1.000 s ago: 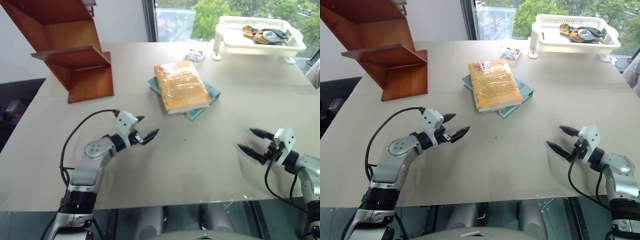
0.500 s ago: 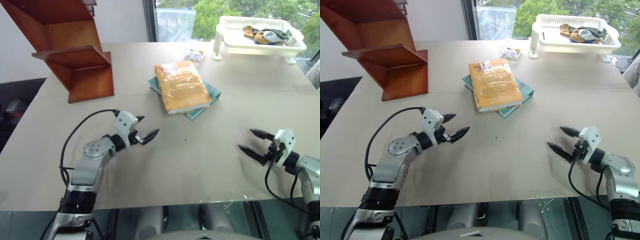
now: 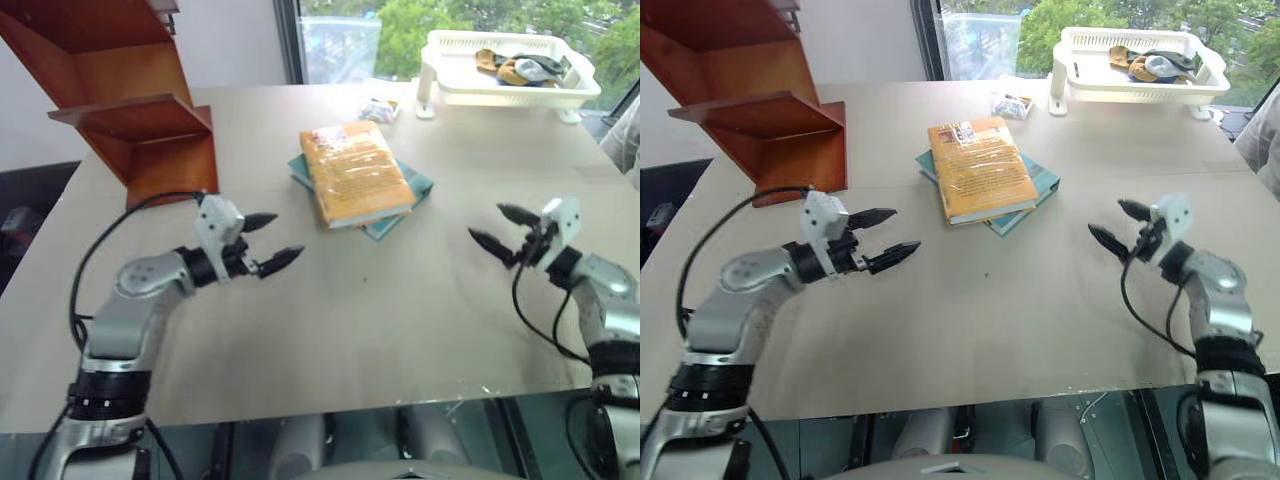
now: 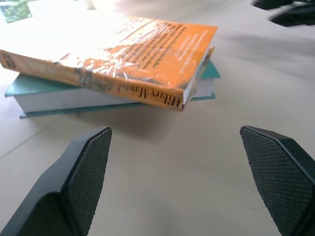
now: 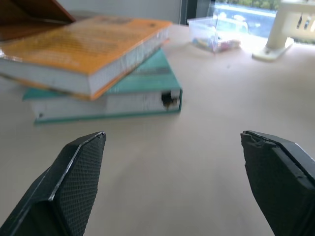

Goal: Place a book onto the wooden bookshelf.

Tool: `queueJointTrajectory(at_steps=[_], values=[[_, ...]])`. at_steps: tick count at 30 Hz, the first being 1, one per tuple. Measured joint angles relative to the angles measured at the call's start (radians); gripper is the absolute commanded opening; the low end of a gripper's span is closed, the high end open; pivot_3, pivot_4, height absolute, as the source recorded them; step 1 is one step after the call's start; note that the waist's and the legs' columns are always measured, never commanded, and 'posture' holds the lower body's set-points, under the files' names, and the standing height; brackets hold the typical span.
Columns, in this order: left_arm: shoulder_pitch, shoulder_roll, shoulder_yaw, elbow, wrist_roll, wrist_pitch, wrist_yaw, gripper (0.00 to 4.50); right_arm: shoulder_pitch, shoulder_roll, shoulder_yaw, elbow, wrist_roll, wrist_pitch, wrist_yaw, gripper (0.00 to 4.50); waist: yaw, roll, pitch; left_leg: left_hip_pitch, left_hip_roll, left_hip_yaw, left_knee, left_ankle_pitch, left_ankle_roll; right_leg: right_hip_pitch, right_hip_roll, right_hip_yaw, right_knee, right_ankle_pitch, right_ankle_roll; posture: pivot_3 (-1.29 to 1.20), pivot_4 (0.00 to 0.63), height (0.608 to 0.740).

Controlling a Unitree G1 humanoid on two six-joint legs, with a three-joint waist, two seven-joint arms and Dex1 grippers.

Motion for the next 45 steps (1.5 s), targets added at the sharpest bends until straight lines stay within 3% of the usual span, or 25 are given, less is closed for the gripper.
queueJointTrajectory(at_steps=[6,15,25,34,45], values=[[0.021,0.204,0.078,-0.031,-0.073,0.087,-0.13,4.4,-0.294,0.075,0.066,0.323,-0.125,0.005,-0.139,4.5,-0.011,-0.001,0.004,0.0,0.0,0.0,-0.002,0.001,-0.002,-0.001,0.0,0.0,-0.001,0.0,0.0,0.0,0.15,0.74],[0.079,0.298,0.3,-0.045,-0.161,0.158,-0.168,4.4,-0.525,0.147,0.032,0.678,-0.159,0.022,-0.185,4.5,-0.021,-0.002,0.005,-0.003,0.0,0.0,-0.008,0.003,-0.005,-0.001,-0.001,-0.002,-0.01,0.0,0.0,0.0,0.15,0.74],[0.193,0.31,0.461,-0.15,-0.21,0.24,-0.132,4.4,-0.58,0.2,-0.002,0.789,-0.162,0.06,-0.114,4.5,-0.027,-0.001,0.005,-0.003,0.001,0.0,-0.01,0.003,-0.005,-0.001,-0.001,-0.002,-0.011,0.0,0.0,0.0,0.15,0.74],[0.291,0.293,0.522,-0.231,-0.22,0.268,-0.09,4.4,-0.616,0.236,-0.018,0.801,-0.176,0.08,-0.065,4.5,-0.028,-0.001,0.005,-0.003,0.003,0.0,-0.011,0.003,-0.006,-0.001,-0.001,-0.002,-0.012,0.0,0.0,0.0,0.15,0.74],[0.371,0.272,0.582,-0.279,-0.23,0.279,-0.066,4.4,-0.609,0.249,0.053,0.806,-0.291,0.018,0.025,4.5,-0.028,-0.001,0.005,-0.002,0.002,0.001,-0.011,0.003,-0.006,-0.001,-0.001,-0.003,-0.012,0.0,-0.001,0.0,0.15,0.74]])
